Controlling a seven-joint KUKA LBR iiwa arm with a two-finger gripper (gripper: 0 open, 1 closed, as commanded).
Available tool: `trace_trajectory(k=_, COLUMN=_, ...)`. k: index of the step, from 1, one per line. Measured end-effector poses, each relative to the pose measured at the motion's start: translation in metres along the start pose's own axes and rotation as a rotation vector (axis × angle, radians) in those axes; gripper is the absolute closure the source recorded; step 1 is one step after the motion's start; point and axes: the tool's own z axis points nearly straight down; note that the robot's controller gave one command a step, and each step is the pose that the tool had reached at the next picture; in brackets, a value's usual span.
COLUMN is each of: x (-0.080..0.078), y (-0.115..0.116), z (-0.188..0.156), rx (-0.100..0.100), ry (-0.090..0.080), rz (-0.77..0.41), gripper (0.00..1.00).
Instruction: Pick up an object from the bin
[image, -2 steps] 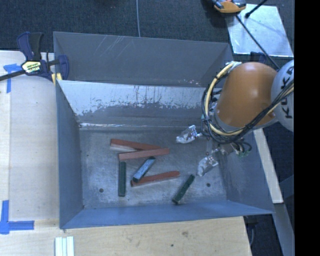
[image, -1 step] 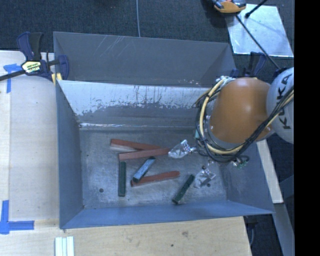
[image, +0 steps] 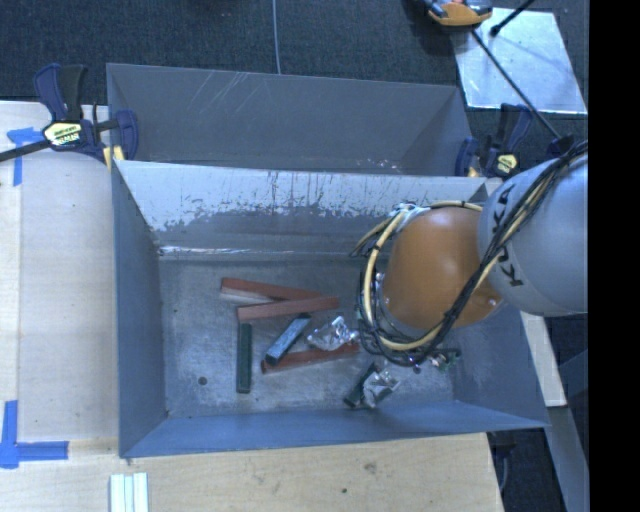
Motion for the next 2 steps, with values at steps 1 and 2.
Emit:
trace_trajectory(k=1, x=-0.0126, y=0.0078, z=-0.0023, rx=0.013, ry=-0.018, rz=0.028, gripper=1.0)
trace_trajectory(k=2, x=-0.0126, y=0.0078, z=-0.0023, rx=0.013, ry=-0.018, rz=0.028, gripper=1.0)
